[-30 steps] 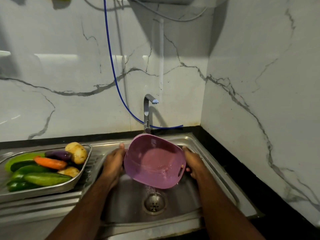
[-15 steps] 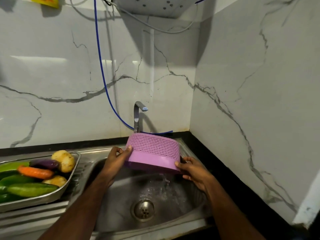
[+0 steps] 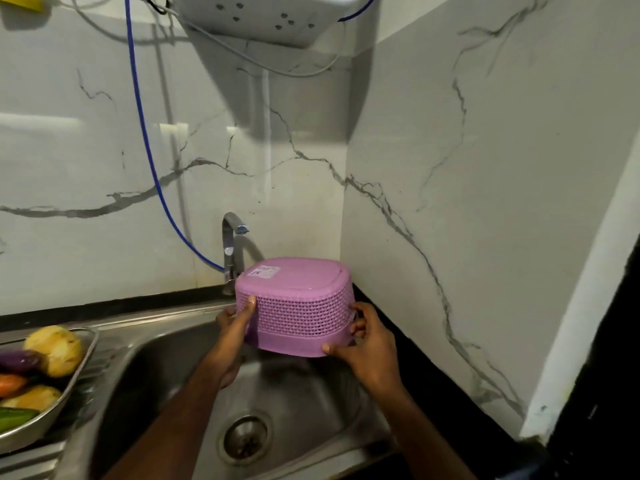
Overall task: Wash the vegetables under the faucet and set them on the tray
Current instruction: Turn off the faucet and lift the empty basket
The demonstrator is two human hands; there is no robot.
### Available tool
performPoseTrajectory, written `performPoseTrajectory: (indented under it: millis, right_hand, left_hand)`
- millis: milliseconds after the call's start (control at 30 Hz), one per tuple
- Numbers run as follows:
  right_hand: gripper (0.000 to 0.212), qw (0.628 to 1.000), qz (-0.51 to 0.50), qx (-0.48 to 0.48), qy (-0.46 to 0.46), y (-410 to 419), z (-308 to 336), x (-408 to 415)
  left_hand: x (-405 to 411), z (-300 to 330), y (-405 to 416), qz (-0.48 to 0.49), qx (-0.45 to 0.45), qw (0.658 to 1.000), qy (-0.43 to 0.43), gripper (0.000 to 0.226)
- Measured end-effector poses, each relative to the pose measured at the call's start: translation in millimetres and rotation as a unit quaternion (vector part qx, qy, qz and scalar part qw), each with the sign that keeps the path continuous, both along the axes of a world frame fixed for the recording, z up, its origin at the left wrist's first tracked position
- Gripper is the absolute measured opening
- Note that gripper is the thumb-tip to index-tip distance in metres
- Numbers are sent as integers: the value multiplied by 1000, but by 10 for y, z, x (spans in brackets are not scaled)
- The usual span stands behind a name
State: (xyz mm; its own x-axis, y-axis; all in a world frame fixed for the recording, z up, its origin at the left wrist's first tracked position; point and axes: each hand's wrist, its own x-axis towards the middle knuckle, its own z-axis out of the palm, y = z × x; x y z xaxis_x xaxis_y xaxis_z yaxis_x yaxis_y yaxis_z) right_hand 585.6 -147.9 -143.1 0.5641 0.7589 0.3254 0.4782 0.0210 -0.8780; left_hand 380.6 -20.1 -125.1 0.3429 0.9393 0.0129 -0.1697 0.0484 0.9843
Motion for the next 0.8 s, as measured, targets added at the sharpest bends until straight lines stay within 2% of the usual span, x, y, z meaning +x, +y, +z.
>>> performPoseTrajectory:
  millis: [167, 267, 333, 400, 500, 567, 667, 733, 800]
  right_hand:
    - [75, 996, -69, 9, -53, -424, -23, 195]
    - [54, 994, -82, 3, -76, -606, -99, 317]
    - [41, 993, -97, -7, -63, -660, -154, 403]
    - [32, 992, -116, -8, -46, -664, -189, 470]
    - [35, 986, -154, 15, -67, -636, -143, 501]
    - [34, 980, -174, 35, -86, -618, -44, 492]
    - [30, 975, -187, 45, -113, -541, 101, 509]
    - [25, 974, -187, 37, -124, -481, 201, 507]
    - [24, 972, -190, 28, -136, -419, 301, 501]
  left_hand:
    - [513, -123, -55, -65, -56, 996, 11, 117]
    - [760, 73, -326, -70, -48, 994, 67, 84]
    - [924, 131, -419, -81, -32, 992, 92, 70]
    - [1042, 129, -398, -87, -12, 991, 106, 76]
    - [1244, -176, 39, -17, 29, 986, 162, 101]
    - [1287, -252, 214, 31, 48, 981, 186, 104]
    - [1179, 63, -61, 19, 62, 985, 161, 78]
    - [1159, 164, -116, -14, 53, 982, 183, 58]
    - [1147, 216, -90, -34, 54, 973, 221, 57]
